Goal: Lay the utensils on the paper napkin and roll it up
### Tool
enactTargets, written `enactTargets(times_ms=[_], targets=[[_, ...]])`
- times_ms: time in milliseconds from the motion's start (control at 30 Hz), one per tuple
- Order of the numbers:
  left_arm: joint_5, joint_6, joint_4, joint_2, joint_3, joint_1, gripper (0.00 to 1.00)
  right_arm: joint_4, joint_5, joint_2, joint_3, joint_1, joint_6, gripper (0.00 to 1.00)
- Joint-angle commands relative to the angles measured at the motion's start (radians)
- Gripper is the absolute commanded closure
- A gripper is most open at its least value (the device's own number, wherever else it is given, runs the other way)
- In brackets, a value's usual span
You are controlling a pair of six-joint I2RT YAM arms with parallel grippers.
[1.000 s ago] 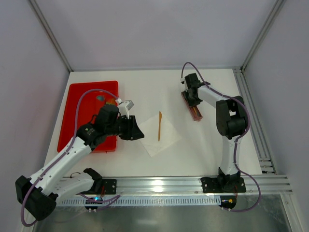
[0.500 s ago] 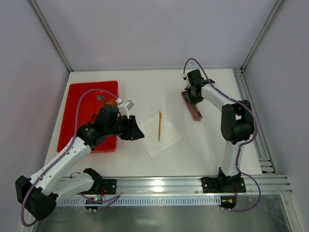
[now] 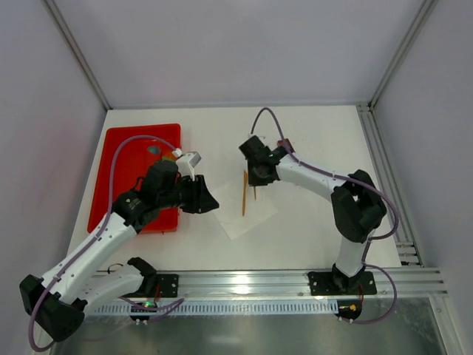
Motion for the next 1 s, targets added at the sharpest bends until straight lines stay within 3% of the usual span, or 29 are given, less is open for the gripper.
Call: enactTargets(times_ms=[0,233,967], targets=[[-0.032,0.012,0.005,-0.033,0.030,0.005,0.63,0.035,0.043,0.045,0.035,0.100,0.254,0.96],[-0.057,0.012,0.002,-0.067,0.018,0.003,0.62,-0.044,0.103,0.155,0.164,0.214,0.320,0.96],[-0.046,0.016,0.002,-0.064,0.011,0.005,0.62,-0.068,0.119,0.231,0.157,0.233,0.359,0.91]])
